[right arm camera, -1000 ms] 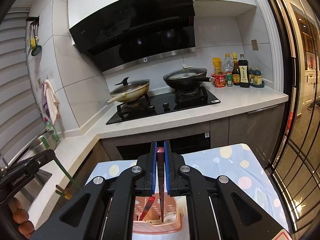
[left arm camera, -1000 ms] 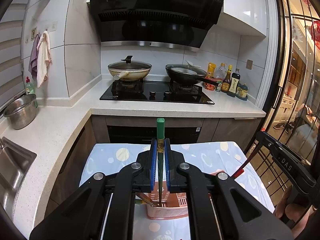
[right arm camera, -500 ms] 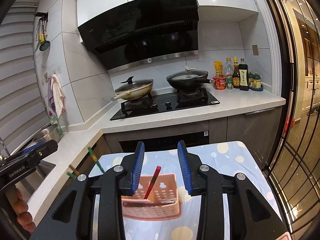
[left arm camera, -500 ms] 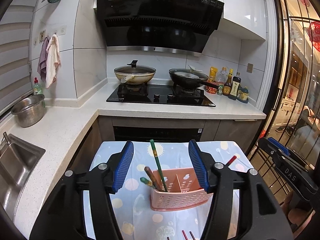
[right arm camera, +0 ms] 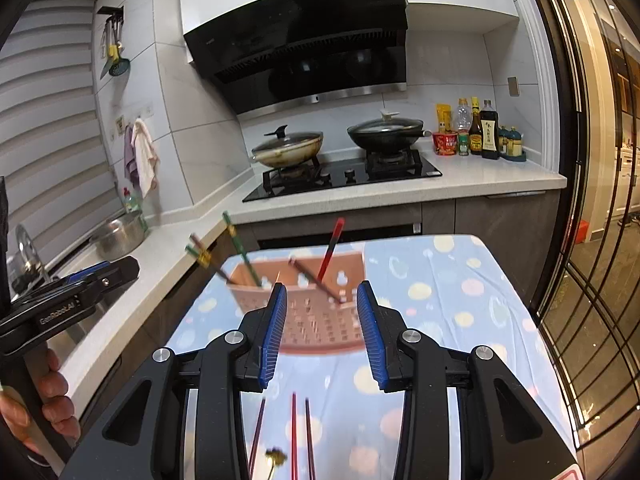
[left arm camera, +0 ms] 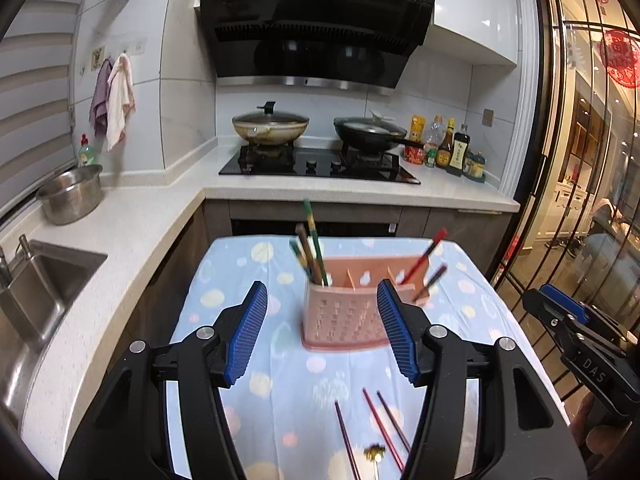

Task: Organize utensils
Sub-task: 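Pull both open tools back from the holder toward the remaining utensils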

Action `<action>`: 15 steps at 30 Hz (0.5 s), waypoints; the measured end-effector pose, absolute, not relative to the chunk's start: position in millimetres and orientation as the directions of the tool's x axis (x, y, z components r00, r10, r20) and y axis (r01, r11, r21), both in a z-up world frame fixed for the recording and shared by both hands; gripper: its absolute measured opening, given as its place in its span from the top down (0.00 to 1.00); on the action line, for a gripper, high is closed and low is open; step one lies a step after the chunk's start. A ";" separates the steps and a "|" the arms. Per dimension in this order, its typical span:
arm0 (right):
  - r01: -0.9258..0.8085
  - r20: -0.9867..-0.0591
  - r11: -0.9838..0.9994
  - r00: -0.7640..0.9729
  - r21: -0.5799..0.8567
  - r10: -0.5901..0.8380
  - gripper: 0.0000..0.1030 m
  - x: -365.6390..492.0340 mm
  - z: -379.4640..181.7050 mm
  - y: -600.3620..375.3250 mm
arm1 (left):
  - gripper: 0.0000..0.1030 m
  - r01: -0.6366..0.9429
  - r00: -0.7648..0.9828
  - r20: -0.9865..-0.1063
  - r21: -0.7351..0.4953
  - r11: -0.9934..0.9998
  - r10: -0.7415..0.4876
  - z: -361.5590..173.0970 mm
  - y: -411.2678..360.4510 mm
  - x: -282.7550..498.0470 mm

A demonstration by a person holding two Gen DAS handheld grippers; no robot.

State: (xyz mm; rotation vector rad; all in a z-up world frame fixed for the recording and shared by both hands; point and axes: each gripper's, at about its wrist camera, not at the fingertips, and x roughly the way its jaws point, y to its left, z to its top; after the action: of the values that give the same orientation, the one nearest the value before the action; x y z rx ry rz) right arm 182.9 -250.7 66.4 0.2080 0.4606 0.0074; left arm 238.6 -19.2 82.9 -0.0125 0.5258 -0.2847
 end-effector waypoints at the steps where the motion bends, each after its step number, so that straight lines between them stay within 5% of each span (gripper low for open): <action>1: 0.036 -0.448 0.978 0.892 0.205 0.061 0.65 175.3 63.0 -248.0 | 0.47 0.263 0.820 -0.504 -0.088 0.961 -0.271 77.0 -16.9 231.7; 15: 0.048 -0.643 0.964 0.754 0.261 0.137 0.65 81.1 -31.2 -225.6 | 0.47 0.273 0.699 -0.672 -0.063 0.960 -0.243 -16.8 -14.9 145.3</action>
State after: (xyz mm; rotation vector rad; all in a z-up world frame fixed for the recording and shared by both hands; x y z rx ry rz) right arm 81.1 -225.6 -31.2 0.2705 0.7179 0.0489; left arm 145.3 -14.9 -16.8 0.0429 0.7429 -0.2879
